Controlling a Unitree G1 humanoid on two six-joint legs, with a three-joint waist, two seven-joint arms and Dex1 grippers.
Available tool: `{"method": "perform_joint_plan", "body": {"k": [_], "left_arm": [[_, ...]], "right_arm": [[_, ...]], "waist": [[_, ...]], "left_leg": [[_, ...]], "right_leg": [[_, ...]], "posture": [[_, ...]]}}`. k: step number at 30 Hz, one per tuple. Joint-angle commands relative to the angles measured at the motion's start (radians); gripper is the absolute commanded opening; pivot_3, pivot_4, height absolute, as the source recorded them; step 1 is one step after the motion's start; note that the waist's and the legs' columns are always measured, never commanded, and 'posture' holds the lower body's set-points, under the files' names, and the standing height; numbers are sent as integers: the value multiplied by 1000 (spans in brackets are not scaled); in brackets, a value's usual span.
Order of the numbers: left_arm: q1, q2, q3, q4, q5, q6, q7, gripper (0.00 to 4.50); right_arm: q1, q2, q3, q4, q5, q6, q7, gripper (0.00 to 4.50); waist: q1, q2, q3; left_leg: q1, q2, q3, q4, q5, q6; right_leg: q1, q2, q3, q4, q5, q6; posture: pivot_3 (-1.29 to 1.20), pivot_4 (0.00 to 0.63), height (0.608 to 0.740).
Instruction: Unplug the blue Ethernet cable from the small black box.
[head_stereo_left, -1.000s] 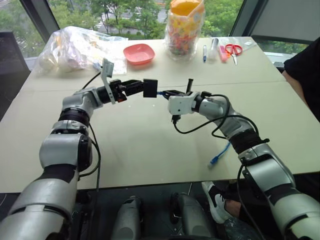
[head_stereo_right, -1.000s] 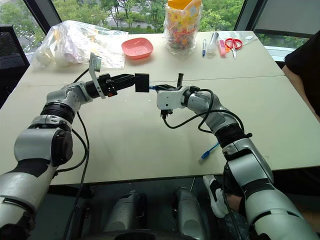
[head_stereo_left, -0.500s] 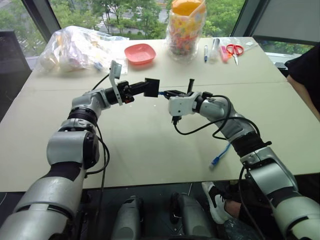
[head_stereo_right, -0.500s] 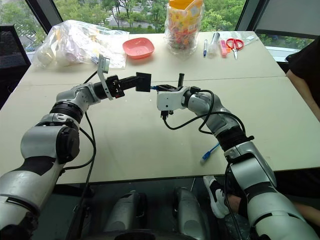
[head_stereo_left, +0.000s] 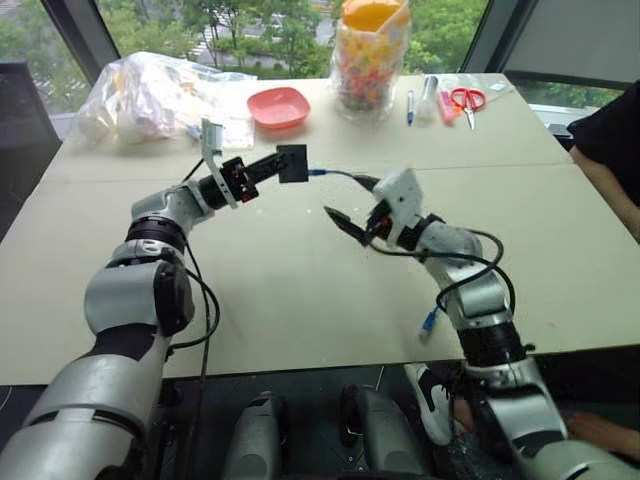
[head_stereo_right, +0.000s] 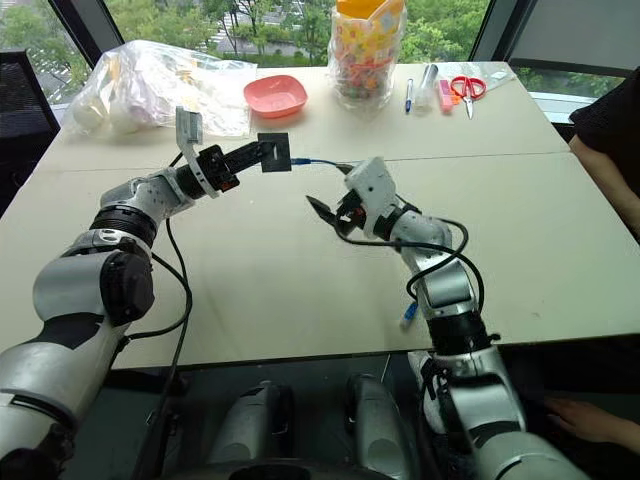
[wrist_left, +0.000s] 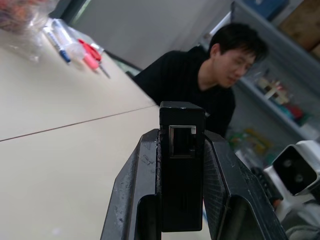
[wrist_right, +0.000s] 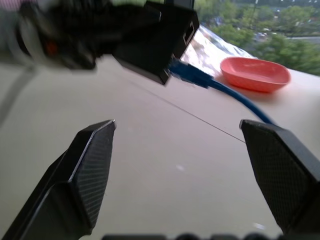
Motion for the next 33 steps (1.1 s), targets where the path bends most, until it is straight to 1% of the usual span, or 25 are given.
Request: {"method": "perform_joint_plan", "body": {"k": [1,3,6,9,12,17,30,33], "left_arm": [[6,-7,50,-100,-89,119,-55,479],[32,-22,53,-156,-117,181,-68,479],[75,-46,49,-257,-161,264,-64,479],[129,-77,36,-385,-210,346,-50,479],[165,-100,30,-463,-234,382,-23,479],[183,-108,36,-503,-262,398,17,479],[204,-111,17,-539,-289,408,38,479],[205,-112,11,-540,-293,407,38,479]], "right_arm": [[10,71,-108,-131,272,175,-92,4214],[19,122,-138,-142,341,203,-161,4214],[24,173,-162,-146,404,211,-230,4214],[19,217,-174,-142,459,199,-269,4214],[4,233,-170,-125,476,183,-294,4214],[-7,227,-156,-103,481,163,-301,4214],[-21,225,-144,-74,492,124,-302,4214],[-26,231,-144,-65,492,113,-304,3418]], "waist": [[2,0,0],[4,0,0],[4,0,0],[4,0,0],[3,0,0],[3,0,0],[3,0,0],[3,0,0]], "left_leg": [[0,0,0,0,0,0],[1,0,-1,1,0,0],[1,0,-1,1,0,0],[0,0,-1,0,0,0],[-1,0,-1,0,0,0],[0,0,-2,0,0,0],[0,0,-2,0,0,0],[0,0,-2,0,0,0]], "right_leg": [[0,0,0,0,0,0],[1,0,-1,-1,-1,2],[2,-1,-1,-1,-1,2],[1,0,-1,-2,-1,2],[1,0,-1,-2,-1,2],[1,0,-1,-2,-1,2],[1,0,-1,-2,-1,2],[1,0,-1,-3,-1,2]], "posture": [[0,150,740],[0,150,740],[0,150,740],[0,150,740],[0,150,740],[0,150,740],[0,150,740],[0,150,740]]}}
